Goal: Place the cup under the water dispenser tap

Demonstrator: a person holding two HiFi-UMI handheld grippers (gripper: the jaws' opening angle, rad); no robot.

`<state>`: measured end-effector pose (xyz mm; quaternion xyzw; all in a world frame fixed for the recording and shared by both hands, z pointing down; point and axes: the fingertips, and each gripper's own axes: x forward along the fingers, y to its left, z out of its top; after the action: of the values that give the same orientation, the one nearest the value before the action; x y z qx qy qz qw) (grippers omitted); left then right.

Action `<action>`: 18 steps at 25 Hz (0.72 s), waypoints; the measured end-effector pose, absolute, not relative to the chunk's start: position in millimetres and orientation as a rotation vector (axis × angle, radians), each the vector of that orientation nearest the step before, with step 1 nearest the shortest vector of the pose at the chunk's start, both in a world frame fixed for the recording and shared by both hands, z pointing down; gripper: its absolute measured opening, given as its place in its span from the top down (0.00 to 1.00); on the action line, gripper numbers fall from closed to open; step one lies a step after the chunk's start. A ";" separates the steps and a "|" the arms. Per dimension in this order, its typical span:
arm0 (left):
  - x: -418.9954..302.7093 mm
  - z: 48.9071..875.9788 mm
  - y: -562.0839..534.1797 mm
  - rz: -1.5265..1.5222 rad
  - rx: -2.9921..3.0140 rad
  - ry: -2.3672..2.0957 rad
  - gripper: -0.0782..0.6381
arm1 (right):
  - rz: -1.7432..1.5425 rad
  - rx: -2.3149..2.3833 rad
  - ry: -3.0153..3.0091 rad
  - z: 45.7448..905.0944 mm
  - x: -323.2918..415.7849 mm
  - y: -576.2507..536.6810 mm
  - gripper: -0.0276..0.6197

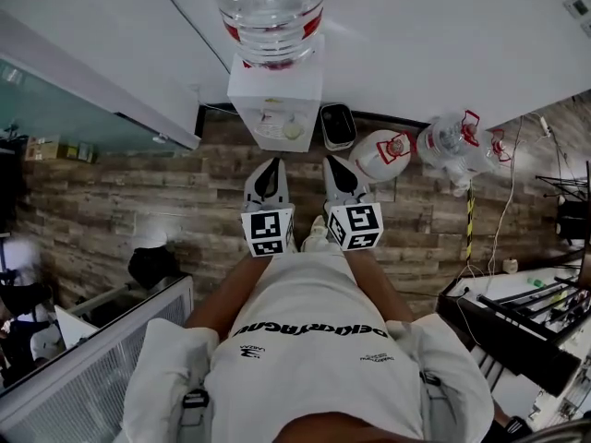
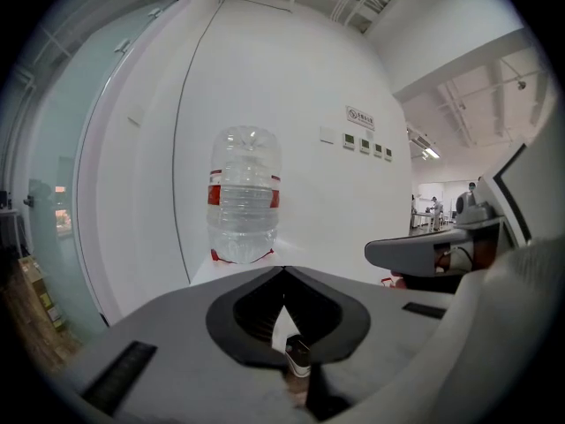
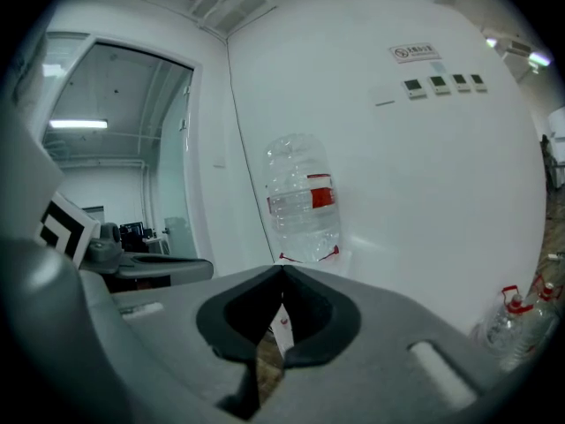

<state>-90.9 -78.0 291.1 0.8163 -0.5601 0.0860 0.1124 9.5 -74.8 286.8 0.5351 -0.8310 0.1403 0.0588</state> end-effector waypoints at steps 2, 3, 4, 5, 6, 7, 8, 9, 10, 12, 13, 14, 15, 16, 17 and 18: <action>-92.8 286.3 -75.7 0.255 2.416 -1.646 0.90 | 0.414 1.627 -2.523 282.3 8.3 -74.9 0.96; -93.3 284.7 -72.5 0.261 2.425 -1.648 0.90 | 0.415 1.630 -2.525 281.1 8.0 -73.3 0.96; -92.3 283.3 -69.0 0.263 2.431 -1.645 0.90 | 0.417 1.632 -2.527 280.0 8.8 -71.5 0.96; -90.2 282.5 -65.9 0.262 2.434 -1.641 0.89 | 0.418 1.635 -2.527 278.9 10.6 -70.4 0.96; -88.1 282.1 -64.1 0.259 2.437 -1.638 0.90 | 0.420 1.639 -2.526 278.0 12.8 -70.4 0.96; -86.4 280.9 -63.5 0.253 2.440 -1.637 0.89 | 0.423 1.639 -2.526 277.6 14.6 -71.1 0.96; -85.2 278.4 -63.5 0.244 2.444 -1.637 0.89 | 0.426 1.634 -2.528 277.4 15.3 -71.8 0.96; -84.3 275.3 -63.8 0.236 2.447 -1.637 0.90 | 0.426 1.623 -2.532 276.9 14.9 -72.6 0.96; -83.2 272.2 -64.5 0.229 2.454 -1.638 0.90 | 0.420 1.609 -2.540 275.6 14.2 -73.8 0.96; -80.5 266.1 -67.3 0.219 2.472 -1.640 0.89 | 0.400 1.596 -2.552 271.2 14.1 -77.6 0.96; -79.3 264.0 -69.1 0.213 2.478 -1.641 0.89 | 0.391 1.595 -2.554 269.2 14.8 -79.6 0.96; -78.4 262.8 -70.9 0.207 2.481 -1.642 0.89 | 0.384 1.596 -2.555 267.9 15.4 -81.2 0.96; -78.0 262.3 -73.0 0.202 2.481 -1.644 0.89 | 0.377 1.597 -2.555 267.1 15.8 -82.8 0.96; -77.9 262.0 -75.2 0.199 2.481 -1.646 0.90 | 0.371 1.598 -2.554 266.5 16.0 -84.5 0.96; -77.6 261.6 -77.3 0.197 2.482 -1.647 0.89 | 0.366 1.600 -2.553 266.2 16.4 -86.4 0.96; -77.0 261.3 -79.4 0.196 2.484 -1.646 0.89 | 0.364 1.602 -2.552 266.1 17.0 -88.3 0.96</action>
<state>-77.0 -79.4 261.3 0.8293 -0.5496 0.0655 0.0773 17.0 -88.3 266.1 0.5271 -0.8396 0.1198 0.0530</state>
